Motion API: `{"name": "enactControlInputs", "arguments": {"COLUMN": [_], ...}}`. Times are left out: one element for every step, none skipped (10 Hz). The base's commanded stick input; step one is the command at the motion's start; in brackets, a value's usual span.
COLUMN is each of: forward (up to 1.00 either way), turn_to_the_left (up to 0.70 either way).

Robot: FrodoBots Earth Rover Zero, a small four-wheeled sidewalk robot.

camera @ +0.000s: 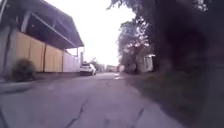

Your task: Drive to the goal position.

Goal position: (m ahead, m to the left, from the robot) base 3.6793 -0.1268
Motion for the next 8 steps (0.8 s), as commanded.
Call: {"name": "enactControlInputs", "arguments": {"forward": [0.7, 0.7, 0.7, 0.7, 0.7, 0.7, 0.7, 0.7], "turn_to_the_left": [0.0, -0.06, -0.13, -0.19, -0.26, -0.31, -0.2, -0.09]}}
